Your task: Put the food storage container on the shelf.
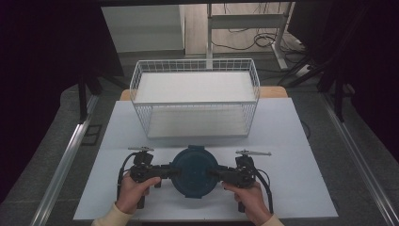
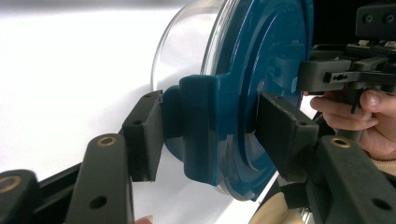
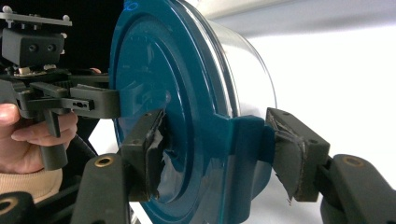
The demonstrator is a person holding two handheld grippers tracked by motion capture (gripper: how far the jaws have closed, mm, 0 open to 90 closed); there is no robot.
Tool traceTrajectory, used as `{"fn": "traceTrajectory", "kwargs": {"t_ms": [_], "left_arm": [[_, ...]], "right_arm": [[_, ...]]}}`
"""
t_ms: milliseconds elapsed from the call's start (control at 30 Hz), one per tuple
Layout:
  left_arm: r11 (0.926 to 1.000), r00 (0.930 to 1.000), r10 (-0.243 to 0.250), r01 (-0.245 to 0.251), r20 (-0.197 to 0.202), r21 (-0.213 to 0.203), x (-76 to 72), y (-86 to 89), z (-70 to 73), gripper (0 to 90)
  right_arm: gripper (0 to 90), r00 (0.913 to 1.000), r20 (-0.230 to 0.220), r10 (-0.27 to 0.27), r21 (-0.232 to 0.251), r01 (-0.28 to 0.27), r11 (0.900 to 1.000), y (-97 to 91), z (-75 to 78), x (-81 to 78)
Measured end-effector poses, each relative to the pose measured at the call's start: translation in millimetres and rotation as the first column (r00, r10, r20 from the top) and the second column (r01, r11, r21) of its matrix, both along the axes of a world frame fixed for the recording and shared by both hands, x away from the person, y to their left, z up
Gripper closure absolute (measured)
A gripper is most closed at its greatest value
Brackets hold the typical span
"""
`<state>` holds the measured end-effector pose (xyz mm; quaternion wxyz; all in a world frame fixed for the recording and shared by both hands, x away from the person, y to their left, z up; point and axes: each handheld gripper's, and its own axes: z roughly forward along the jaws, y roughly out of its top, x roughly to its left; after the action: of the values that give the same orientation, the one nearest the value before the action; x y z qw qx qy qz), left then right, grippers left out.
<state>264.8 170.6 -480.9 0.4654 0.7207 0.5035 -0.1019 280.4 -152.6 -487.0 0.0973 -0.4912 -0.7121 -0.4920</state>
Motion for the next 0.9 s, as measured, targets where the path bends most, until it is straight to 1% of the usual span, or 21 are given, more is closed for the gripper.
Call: {"fn": "traceTrajectory", "kwargs": {"t_ms": [67,100,133,167,200,267,300,367,400,667,900], "left_arm": [[1.0,0.9998,-0.001,0.001,0.019,0.003,-1.7,-0.7,4.6,43.8],[1.0,0.9998,-0.001,0.001,0.019,0.003,-1.7,-0.7,4.6,43.8],[1.0,0.9993,-0.002,0.002,0.036,0.009,-3.5,-1.6,9.2,43.8],[1.0,0.9993,-0.002,0.002,0.036,0.009,-3.5,-1.6,9.2,43.8],[0.9999,0.9986,-0.004,0.004,0.052,0.013,-5.0,-2.4,13.1,43.8],[0.9999,0.9979,-0.006,0.005,0.065,0.014,-6.0,-3.2,16.3,43.8],[0.9999,0.9979,-0.006,0.005,0.065,0.014,-6.0,-3.2,16.3,43.8],[0.9999,0.9974,-0.007,0.006,0.072,0.014,-6.6,-4.0,19.1,43.8],[0.9999,0.9967,-0.007,0.006,0.081,0.014,-6.9,-4.8,21.4,43.8],[0.9997,0.994,-0.012,0.009,0.109,0.022,-6.8,-6.1,29.3,43.9],[0.9997,0.9927,-0.012,0.01,0.12,0.021,-3.8,-6.3,34.1,43.9]], "right_arm": [[39.8,0.9996,0.027,0.005,-0.004,-0.004,1.0,-0.4,4.6,-1.3],[39.8,0.9996,0.027,0.005,-0.004,-0.004,1.0,-0.4,4.6,-1.3],[39.8,0.9989,0.047,0.009,-0.002,-0.009,1.0,-1.1,8.9,-2.6],[39.8,0.9989,0.047,0.009,-0.002,-0.009,1.0,-1.1,8.9,-2.6],[39.8,0.9978,0.064,0.015,-0.004,-0.015,0.9999,-2.0,12.7,-3.7],[39.8,0.9963,0.084,0.017,-0.006,-0.017,0.9998,-2.7,16.2,-4.8],[39.8,0.9956,0.091,0.022,-0.009,-0.021,0.9997,-3.3,17.9,-5.4],[39.8,0.995,0.098,0.021,-0.01,-0.021,0.9997,-3.5,19.6,-5.7],[39.8,0.9937,0.11,0.024,-0.012,-0.022,0.9997,-4.1,22.5,-6.3],[39.8,0.9901,0.137,0.028,-0.013,-0.027,0.9996,-5.4,29.9,-5.8],[39.9,0.9878,0.152,0.036,-0.019,-0.033,0.9993,-5.7,35.6,-2.1]]}}
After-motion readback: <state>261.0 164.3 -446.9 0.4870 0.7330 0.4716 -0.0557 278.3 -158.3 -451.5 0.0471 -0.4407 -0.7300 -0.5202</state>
